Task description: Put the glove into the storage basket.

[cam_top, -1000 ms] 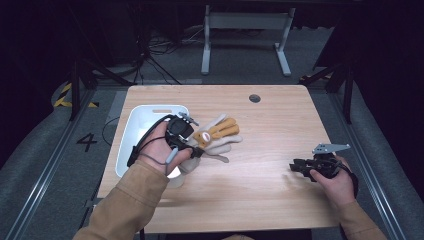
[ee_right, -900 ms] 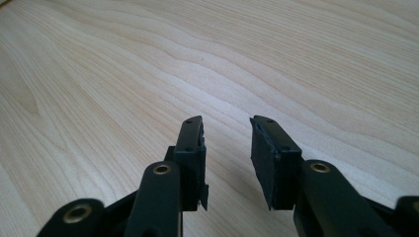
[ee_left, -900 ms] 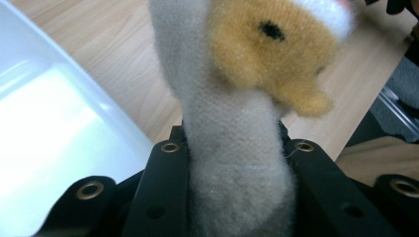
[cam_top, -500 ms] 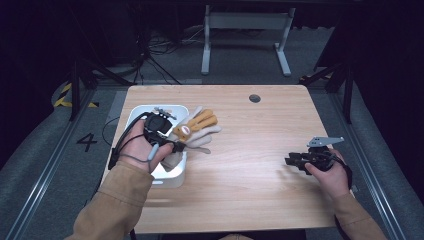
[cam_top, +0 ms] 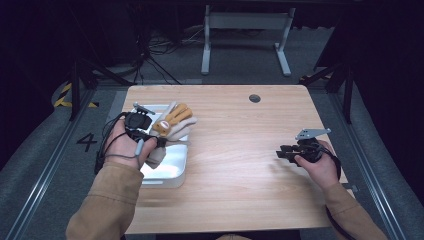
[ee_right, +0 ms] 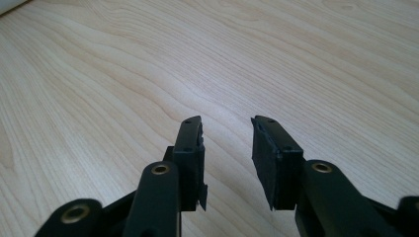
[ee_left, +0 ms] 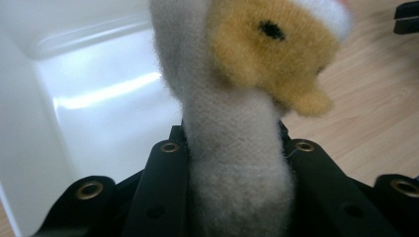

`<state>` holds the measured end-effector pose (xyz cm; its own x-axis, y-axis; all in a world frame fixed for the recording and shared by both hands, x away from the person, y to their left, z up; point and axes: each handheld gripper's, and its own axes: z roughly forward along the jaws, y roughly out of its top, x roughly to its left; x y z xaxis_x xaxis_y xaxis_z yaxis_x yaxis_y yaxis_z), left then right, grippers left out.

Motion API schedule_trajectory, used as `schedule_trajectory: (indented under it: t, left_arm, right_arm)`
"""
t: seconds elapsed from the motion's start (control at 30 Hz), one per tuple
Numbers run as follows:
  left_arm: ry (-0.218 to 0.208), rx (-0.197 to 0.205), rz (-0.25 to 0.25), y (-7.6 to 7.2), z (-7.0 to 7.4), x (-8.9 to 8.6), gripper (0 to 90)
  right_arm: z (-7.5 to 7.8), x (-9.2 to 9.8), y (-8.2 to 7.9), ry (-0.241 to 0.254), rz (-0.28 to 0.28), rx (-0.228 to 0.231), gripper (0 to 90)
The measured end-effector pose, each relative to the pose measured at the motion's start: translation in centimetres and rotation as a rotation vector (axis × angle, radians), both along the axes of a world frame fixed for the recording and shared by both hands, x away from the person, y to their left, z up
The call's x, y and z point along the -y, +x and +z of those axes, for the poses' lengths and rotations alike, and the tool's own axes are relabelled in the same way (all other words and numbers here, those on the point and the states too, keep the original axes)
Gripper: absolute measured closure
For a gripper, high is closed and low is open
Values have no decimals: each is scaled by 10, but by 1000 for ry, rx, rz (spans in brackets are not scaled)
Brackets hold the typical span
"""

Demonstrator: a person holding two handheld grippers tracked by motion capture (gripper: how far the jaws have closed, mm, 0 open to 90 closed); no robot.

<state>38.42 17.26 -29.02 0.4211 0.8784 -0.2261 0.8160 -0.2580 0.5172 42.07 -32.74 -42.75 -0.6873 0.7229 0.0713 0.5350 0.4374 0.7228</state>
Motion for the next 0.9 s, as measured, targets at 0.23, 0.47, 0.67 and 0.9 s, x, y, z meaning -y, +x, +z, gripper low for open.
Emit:
schedule_trajectory:
  t: [0.23,0.47,0.67,0.9]
  left_arm:
    - [-30,-4,111,14,-8,-13,729]
    - [-3,-19,184,25,-19,-17,728]
    - [-6,-30,224,31,-30,-20,728]
    - [-14,-39,244,35,-49,-18,726]
  right_arm:
    - [-1,-5,3,-9,14,-1,647]
    - [-2,-2,3,4,8,-5,643]
    - [-3,0,3,7,0,-11,641]
    - [-4,0,3,8,-4,-16,634]
